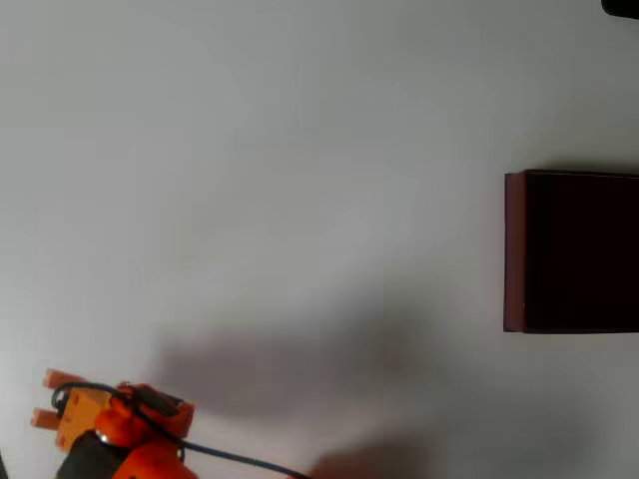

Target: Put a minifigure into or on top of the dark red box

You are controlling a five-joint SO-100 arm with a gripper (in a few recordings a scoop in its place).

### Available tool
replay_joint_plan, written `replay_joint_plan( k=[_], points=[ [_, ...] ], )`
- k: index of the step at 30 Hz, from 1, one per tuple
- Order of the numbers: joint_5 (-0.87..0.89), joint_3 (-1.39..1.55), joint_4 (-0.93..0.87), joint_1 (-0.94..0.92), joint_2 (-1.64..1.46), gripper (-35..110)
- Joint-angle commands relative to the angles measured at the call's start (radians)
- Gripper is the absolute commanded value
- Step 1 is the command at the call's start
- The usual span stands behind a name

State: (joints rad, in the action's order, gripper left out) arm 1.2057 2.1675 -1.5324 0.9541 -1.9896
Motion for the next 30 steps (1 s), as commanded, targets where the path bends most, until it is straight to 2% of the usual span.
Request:
replay_joint_plan(
  k=[1, 8, 18, 30],
  points=[
    [-0.048, -0.064, -0.049, -0.057, -0.101, 0],
    [-0.175, -0.129, -0.135, -0.215, -0.291, 0],
    [-0.482, -0.252, -0.153, -0.551, -0.390, 0],
    [-0.865, -0.344, 0.000, -0.994, -0.282, 0]
  ],
)
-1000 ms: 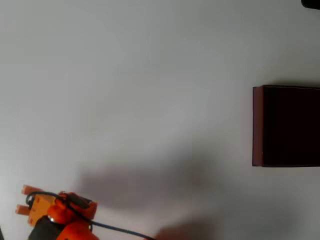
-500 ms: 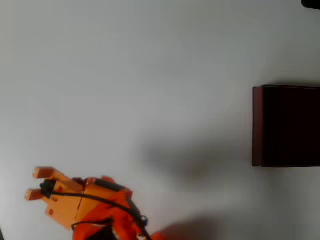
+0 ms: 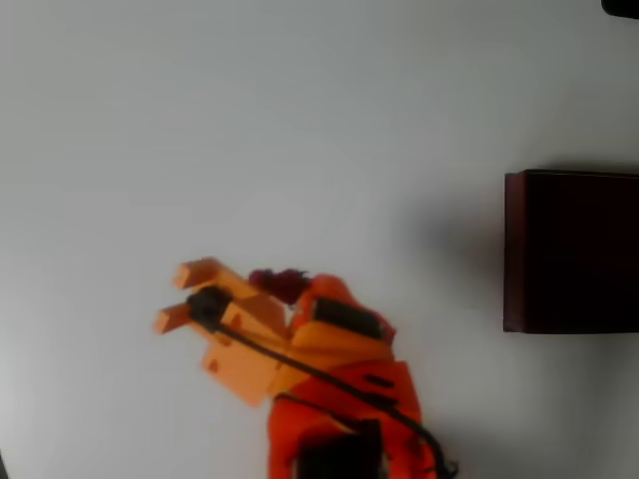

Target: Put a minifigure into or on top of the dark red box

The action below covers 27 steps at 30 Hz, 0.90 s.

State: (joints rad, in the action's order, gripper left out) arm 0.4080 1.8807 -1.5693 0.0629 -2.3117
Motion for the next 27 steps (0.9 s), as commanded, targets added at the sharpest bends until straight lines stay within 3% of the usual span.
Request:
replay_joint_plan(
  k=[1, 16, 27],
  points=[
    [-0.092, -0.071, 0.055, -0.135, 0.077, 0],
    [-0.236, -0.446, 0.123, -0.566, 0.612, 0],
    [-0.229, -0.641, 0.146, -0.718, 0.954, 0]
  ],
)
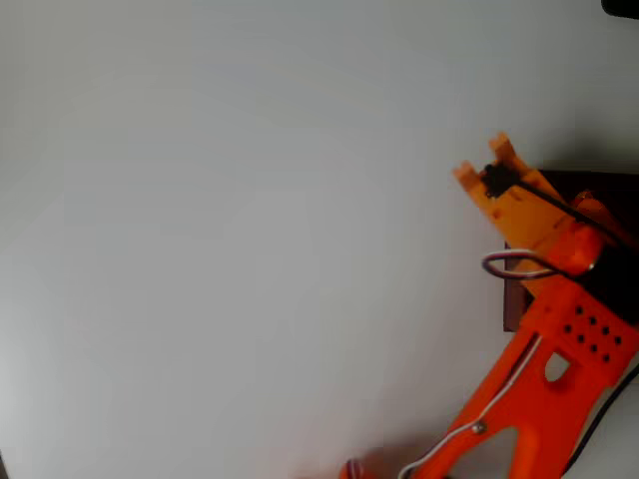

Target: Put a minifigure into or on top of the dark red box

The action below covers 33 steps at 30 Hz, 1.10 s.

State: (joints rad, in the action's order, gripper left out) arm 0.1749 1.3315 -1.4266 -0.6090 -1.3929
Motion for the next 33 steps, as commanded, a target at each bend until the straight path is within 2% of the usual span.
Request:
replay_joint_plan(
  k=[1, 8, 11, 19, 26, 33],
  points=[
    [0.000, -0.129, -0.009, -0.058, 0.069, 0],
    [-0.017, -0.376, -0.104, -0.149, 0.264, 1],
    [-0.006, -0.456, -0.147, -0.169, 0.336, 13],
    [-0.017, -0.396, -0.153, -0.138, 0.288, 17],
    [-0.029, -0.129, -0.138, 0.023, -0.058, 16],
    [-0.064, 0.272, -0.071, 0.399, -0.595, 13]
  ],
)
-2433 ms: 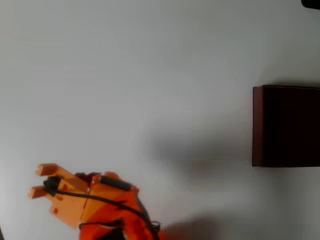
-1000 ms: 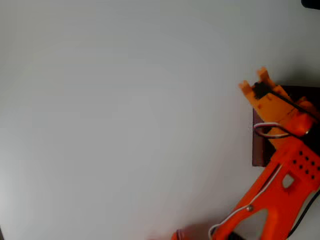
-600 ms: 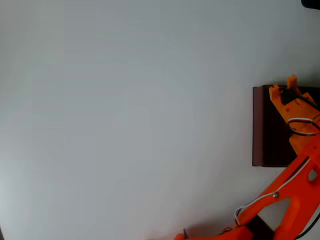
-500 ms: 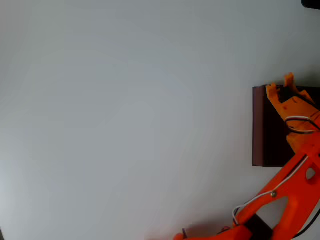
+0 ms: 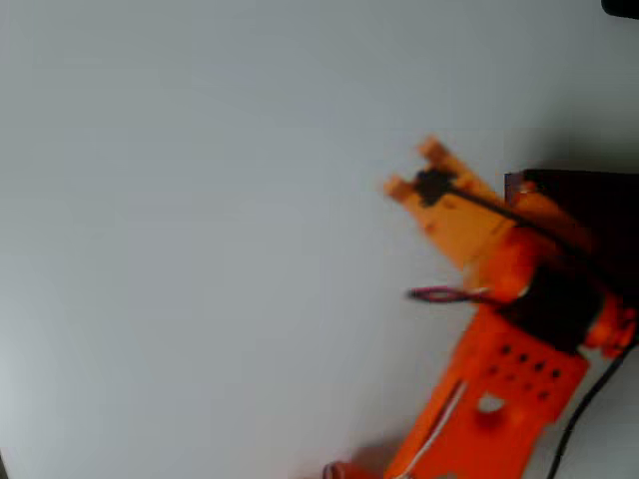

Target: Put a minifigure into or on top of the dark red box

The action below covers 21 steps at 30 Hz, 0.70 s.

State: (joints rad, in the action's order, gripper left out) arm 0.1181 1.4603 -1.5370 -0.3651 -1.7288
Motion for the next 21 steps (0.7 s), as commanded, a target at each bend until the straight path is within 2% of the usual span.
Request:
replay_joint_plan(
  k=[1, 9, 14, 21],
  points=[
    [-0.003, 0.201, 0.054, 0.229, -0.333, 12],
    [-0.002, 0.620, 0.225, 0.746, -0.752, 4],
    [-0.035, 0.792, 0.325, 0.934, -0.772, 0],
    [-0.218, 0.973, 0.400, 1.118, -0.825, 0]
  ],
)
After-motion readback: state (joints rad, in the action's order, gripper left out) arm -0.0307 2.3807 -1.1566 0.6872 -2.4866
